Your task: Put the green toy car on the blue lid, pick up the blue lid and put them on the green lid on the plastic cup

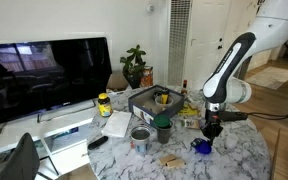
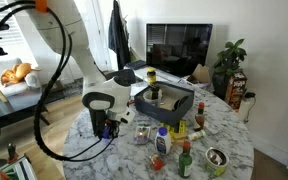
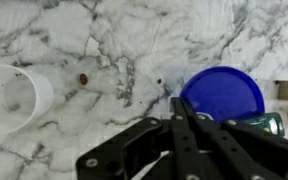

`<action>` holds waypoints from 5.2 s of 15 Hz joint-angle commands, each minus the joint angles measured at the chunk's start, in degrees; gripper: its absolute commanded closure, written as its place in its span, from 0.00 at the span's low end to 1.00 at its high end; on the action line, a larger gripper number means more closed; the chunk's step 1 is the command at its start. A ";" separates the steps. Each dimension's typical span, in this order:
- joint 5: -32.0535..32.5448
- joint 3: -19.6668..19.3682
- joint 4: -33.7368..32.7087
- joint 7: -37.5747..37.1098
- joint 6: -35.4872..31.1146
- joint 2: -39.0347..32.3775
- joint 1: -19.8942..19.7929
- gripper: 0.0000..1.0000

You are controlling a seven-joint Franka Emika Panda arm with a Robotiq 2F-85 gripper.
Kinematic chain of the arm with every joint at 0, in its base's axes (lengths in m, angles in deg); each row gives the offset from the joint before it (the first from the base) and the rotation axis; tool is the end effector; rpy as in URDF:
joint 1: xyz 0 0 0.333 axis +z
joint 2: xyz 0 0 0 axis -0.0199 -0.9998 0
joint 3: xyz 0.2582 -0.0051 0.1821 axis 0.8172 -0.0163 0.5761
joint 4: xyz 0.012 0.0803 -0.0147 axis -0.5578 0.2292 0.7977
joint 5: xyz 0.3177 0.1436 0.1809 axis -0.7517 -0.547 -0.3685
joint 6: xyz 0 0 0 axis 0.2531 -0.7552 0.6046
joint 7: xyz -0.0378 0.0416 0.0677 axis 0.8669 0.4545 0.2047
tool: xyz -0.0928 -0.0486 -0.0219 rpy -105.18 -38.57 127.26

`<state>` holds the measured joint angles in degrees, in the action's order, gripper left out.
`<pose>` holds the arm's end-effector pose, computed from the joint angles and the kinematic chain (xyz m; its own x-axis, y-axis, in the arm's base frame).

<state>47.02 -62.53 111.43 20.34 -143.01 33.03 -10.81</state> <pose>0.4109 0.0146 0.1152 0.9101 -0.3255 -0.2565 -0.3852 -0.8926 -0.2343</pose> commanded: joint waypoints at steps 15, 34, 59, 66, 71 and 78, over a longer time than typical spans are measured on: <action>4.57 -9.70 -0.53 -19.34 16.94 17.37 10.74 0.98; 9.64 -10.49 -17.22 -27.04 24.27 11.82 13.47 1.00; 14.10 -12.25 -36.22 -33.53 28.35 -5.07 17.12 1.00; 14.07 -12.46 -36.72 -33.58 28.24 -6.13 17.38 1.00; 14.10 -12.64 -36.67 -33.78 28.10 -6.25 17.60 1.00; 14.22 -12.95 -36.19 -33.92 28.05 -5.50 17.59 0.61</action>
<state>59.80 -74.55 75.64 -12.08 -115.56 27.53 5.94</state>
